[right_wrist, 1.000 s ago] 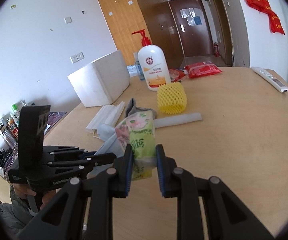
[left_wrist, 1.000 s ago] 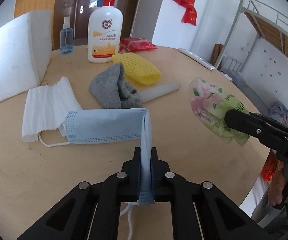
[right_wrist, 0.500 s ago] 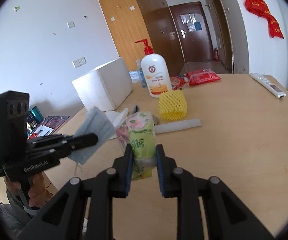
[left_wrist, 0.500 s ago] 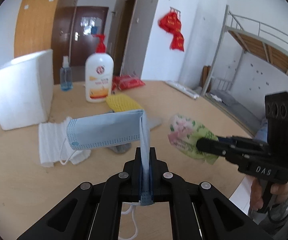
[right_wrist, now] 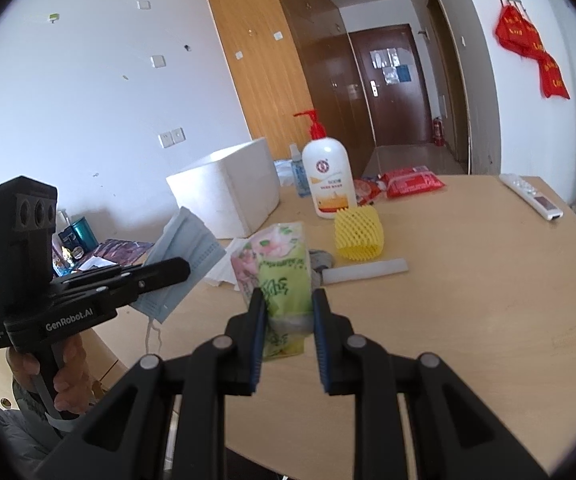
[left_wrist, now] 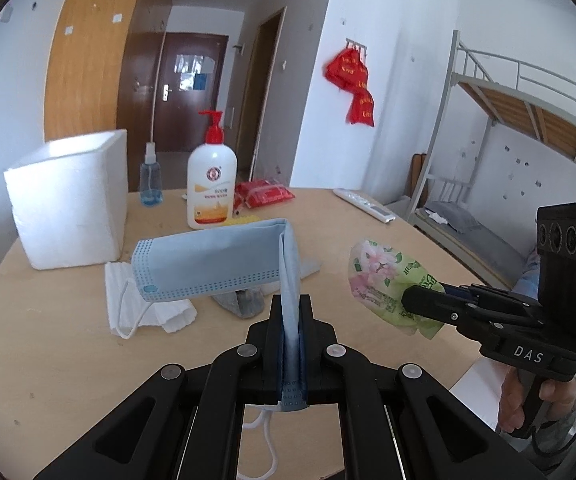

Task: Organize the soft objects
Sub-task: 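Carry the mask with the left gripper while the right gripper carries the pack toward the foam box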

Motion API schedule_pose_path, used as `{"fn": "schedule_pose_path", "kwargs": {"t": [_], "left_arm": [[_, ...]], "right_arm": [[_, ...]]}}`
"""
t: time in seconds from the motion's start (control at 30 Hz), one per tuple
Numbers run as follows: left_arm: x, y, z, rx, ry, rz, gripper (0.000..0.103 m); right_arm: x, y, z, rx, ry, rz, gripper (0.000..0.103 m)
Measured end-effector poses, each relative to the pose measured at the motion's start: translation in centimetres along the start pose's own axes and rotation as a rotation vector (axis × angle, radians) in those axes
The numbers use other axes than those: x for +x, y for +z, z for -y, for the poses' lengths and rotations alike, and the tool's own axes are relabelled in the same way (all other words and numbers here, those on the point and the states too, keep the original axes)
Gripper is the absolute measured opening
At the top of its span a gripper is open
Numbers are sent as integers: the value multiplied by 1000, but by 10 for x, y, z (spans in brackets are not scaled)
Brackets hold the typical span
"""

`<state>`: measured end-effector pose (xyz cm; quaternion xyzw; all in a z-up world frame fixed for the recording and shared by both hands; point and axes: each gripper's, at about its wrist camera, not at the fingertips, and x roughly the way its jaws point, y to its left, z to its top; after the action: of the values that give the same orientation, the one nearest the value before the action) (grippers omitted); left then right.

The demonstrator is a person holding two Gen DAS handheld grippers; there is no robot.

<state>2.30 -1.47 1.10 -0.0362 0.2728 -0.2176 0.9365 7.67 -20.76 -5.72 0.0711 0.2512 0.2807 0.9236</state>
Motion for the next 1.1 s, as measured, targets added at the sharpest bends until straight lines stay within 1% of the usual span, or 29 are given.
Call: {"fn": "schedule_pose_path", "kwargs": {"t": [0.13, 0.2, 0.47, 0.63, 0.8, 1.1], "left_arm": [[-16, 1, 0, -5, 23, 34, 5], [-22, 1, -1, -23, 26, 49, 5], [-47, -3, -2, -41, 131, 125, 5], [-56, -4, -1, -31, 143, 148, 5], [-68, -9, -6, -33, 198, 169, 6], [-87, -18, -26, -55, 289, 181, 6]], "right_arm": [[-9, 2, -6, -7, 11, 31, 26], [-11, 3, -9, -11, 15, 43, 26], [-14, 4, -24, -35, 25, 81, 26], [-10, 7, -32, -39, 51, 100, 26], [-8, 10, -40, -40, 57, 121, 26], [10, 12, -63, -60, 117, 103, 26]]}}
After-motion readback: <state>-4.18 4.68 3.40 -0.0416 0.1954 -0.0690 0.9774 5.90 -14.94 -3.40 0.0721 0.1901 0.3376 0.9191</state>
